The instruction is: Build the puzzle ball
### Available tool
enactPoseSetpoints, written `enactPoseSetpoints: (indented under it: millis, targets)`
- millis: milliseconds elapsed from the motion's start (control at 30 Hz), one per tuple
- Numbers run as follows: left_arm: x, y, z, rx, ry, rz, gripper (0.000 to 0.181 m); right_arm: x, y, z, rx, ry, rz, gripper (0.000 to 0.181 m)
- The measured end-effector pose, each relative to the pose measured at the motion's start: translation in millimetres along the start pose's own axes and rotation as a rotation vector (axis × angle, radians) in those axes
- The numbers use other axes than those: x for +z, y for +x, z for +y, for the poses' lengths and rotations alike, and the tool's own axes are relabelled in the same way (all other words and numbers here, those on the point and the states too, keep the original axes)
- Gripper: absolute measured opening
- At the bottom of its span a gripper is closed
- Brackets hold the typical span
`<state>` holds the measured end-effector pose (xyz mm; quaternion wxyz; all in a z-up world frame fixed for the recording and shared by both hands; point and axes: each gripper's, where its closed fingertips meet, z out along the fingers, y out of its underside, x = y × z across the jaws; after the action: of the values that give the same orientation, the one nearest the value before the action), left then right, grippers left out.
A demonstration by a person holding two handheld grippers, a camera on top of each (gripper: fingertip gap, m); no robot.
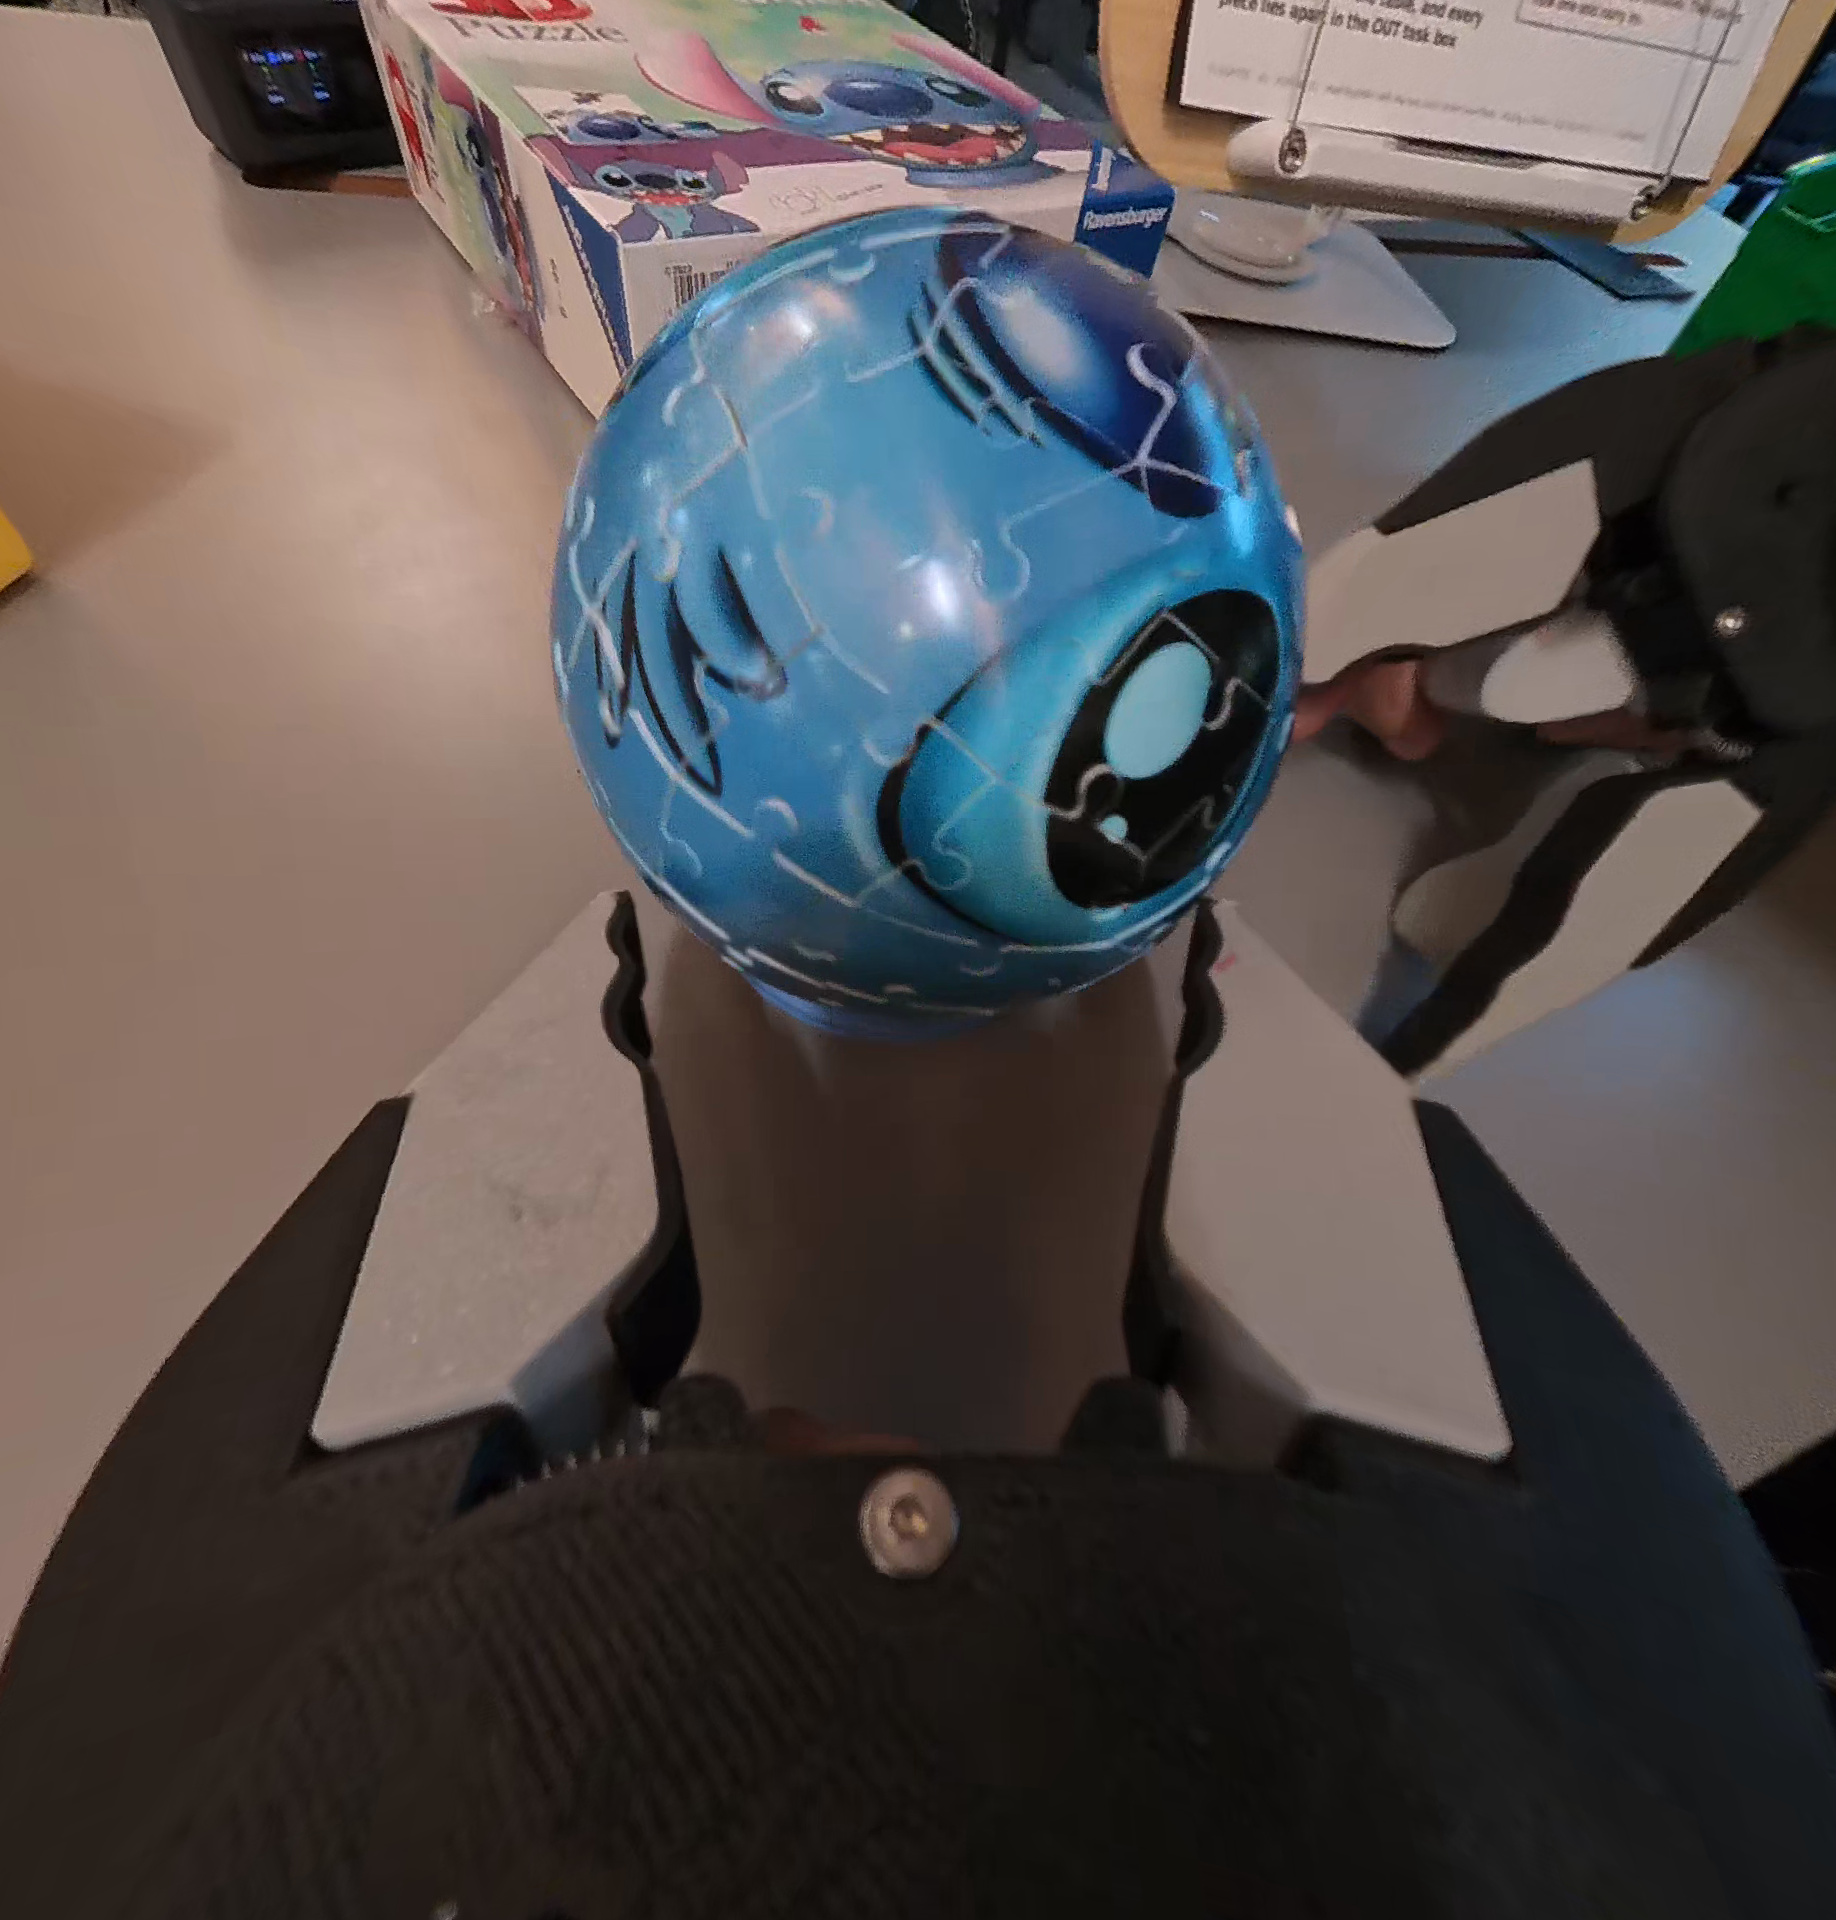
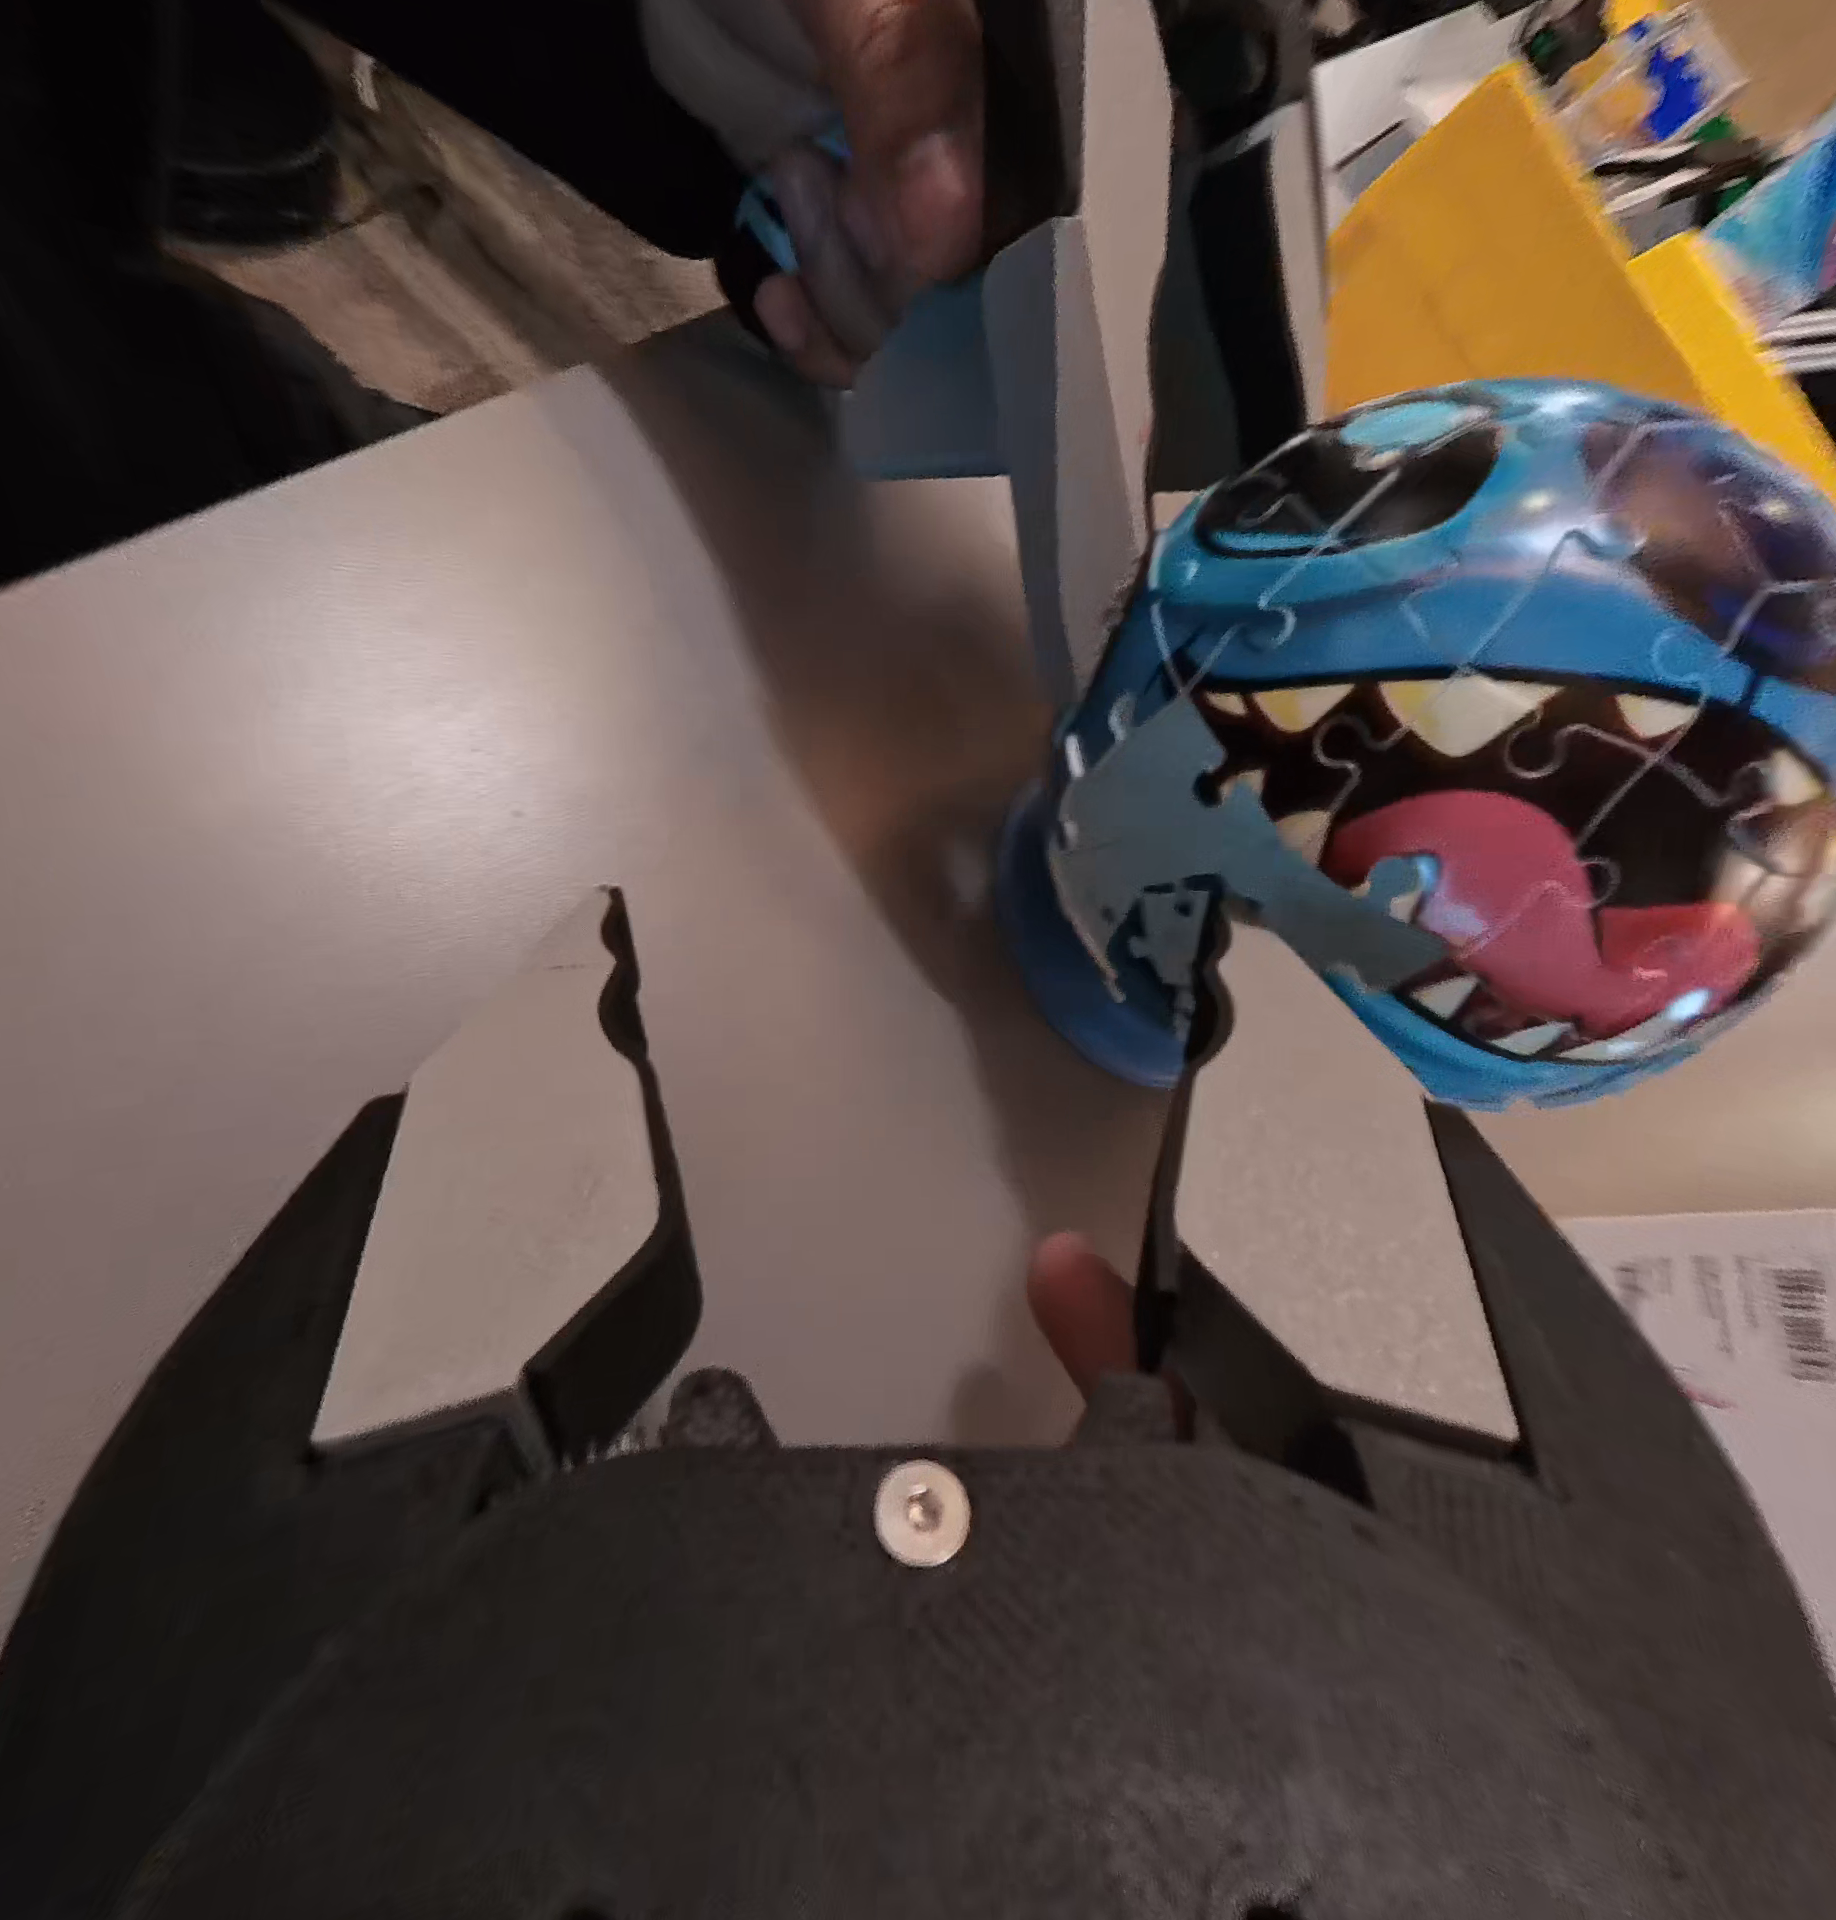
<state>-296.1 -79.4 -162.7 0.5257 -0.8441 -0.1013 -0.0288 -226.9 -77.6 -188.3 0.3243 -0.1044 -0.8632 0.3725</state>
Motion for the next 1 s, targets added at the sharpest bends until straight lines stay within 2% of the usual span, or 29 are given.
enactPoseSetpoints:
  millis: [33,100,167,233,333,500,567,667,767,900,1000]
  targets:
    - [2,1,0,-0.006,-0.006,0.001,0.104,1,5,1,-0.026,-0.003,0.046,0.096]
    - [2,5,-1,-0.015,-0.005,0.004,0.105,6,18,9,-0.065,-0.045,0.159,0.064]
    - [1,7,-2,-0.016,0.002,-0.002,0.105,9,27,18,-0.085,-0.127,0.241,0.052]
    - [1,5,-2,-0.009,0.006,-0.013,0.104,11,26,20,-0.116,-0.183,0.247,0.040]
    - [2,2,-3,-0.007,0.012,-0.010,0.103,8,26,20,-0.182,-0.216,0.239,0.042]
    - [-2,-6,-1,0.049,0.009,-0.009,0.105,-7,36,21,-0.447,-0.260,0.306,0.068]
    - [-6,-13,0,0.038,0.012,-0.002,0.105,-5,37,24,-0.472,-0.290,0.308,0.061]
    - [-10,-25,0,0.012,0.022,-0.004,0.104,1,31,25,-0.510,-0.305,0.257,0.042]
    - [-12,-28,-1,0.002,0.038,0.018,0.099,8,39,23,-0.528,-0.335,0.267,0.049]
    - [-14,-24,-5,0.005,0.066,0.069,0.091,20,42,27,-0.544,-0.398,0.255,0.032]
    - [-13,-21,-6,0.013,0.072,0.107,0.082,27,49,28,-0.548,-0.416,0.280,0.027]
